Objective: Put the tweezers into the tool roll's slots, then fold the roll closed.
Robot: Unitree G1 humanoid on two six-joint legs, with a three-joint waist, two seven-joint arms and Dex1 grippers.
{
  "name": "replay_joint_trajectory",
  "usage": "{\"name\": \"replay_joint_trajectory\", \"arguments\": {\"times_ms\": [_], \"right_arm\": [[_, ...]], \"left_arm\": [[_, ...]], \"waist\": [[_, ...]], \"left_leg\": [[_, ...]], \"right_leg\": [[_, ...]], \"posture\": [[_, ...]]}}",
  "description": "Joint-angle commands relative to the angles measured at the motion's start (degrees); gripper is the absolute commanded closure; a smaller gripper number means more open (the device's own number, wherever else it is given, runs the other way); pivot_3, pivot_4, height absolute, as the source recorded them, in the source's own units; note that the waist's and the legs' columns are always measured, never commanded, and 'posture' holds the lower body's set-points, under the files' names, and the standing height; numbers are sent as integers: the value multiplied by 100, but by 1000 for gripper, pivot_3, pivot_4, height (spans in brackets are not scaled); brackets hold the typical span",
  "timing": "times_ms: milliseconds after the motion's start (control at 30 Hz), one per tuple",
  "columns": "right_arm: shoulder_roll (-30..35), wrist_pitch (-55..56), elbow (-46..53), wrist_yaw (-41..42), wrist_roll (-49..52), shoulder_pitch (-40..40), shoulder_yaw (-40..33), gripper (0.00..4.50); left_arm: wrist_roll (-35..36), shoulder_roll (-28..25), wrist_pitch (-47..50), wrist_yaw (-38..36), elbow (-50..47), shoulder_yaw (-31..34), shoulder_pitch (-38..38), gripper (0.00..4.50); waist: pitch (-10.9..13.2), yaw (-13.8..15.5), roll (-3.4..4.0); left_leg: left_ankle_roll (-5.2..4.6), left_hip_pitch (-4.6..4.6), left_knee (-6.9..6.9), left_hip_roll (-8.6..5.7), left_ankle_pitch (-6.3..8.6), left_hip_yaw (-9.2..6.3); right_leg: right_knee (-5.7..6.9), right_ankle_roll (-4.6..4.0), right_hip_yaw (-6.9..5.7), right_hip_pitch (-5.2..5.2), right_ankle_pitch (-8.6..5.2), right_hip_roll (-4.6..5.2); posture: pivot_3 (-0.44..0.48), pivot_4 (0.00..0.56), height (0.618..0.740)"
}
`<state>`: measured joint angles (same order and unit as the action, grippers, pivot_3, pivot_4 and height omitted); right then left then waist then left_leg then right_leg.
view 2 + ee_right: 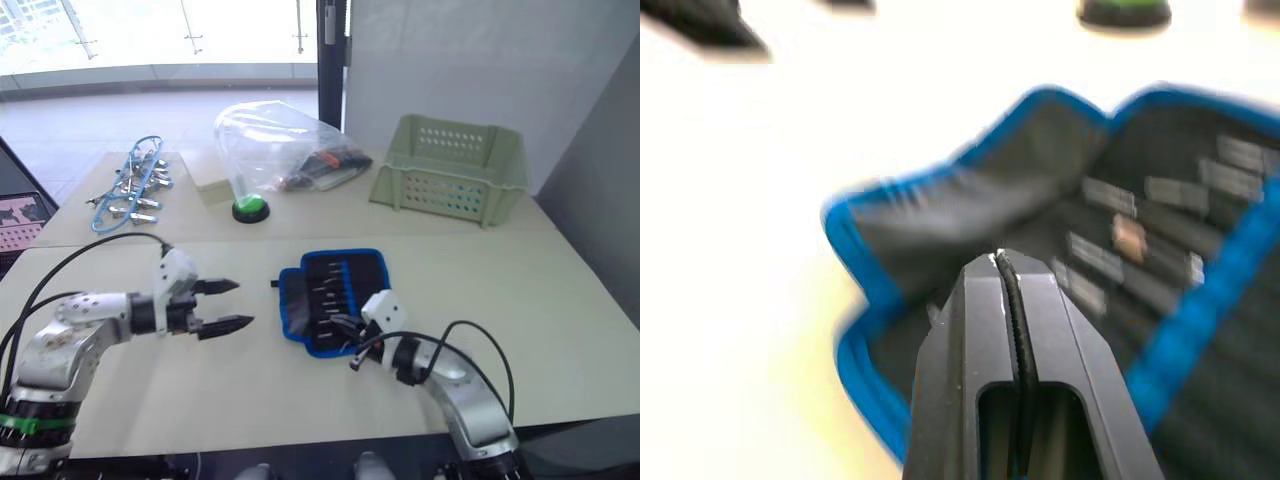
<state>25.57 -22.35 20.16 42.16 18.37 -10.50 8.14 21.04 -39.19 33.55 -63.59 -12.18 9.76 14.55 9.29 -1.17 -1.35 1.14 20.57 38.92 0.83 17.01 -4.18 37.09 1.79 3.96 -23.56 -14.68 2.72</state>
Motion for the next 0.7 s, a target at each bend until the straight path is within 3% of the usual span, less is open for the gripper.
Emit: {"name": "replay_joint_trajectory", "arguments": {"times_ms": [33,167,433,700], "right_arm": [[111,-111,293,131,-9,-211,147,4240],[220,72,118,202,-526,-597,614,3012],[-49,-148,-313,238,-1007,-1052,1423,313],[-7,226,-745,90,-1785,-1301,1750,313]], "left_arm": [[283,-103,-265,70,-343,417,-360,1],[267,-107,-538,229,-497,537,-1026,0],[657,-155,-358,372,-725,456,-1404,0],[445,-437,-602,479,-611,256,-1429,0]], "waist": [[1,44,1],[4,11,6],[4,15,6],[4,3,6]], "left_leg": [[3,1,0,-1,-2,1],[3,-4,-2,-3,-2,15],[4,-1,-2,0,-2,11],[4,-1,-4,1,-2,13]], "right_leg": [[-1,0,-6,1,0,0],[-4,0,3,4,0,5],[-2,-5,-2,-1,0,1],[0,-8,-1,-6,2,-1]], "posture": [[0,150,740],[0,150,740],[0,150,740],[0,150,740]]}}
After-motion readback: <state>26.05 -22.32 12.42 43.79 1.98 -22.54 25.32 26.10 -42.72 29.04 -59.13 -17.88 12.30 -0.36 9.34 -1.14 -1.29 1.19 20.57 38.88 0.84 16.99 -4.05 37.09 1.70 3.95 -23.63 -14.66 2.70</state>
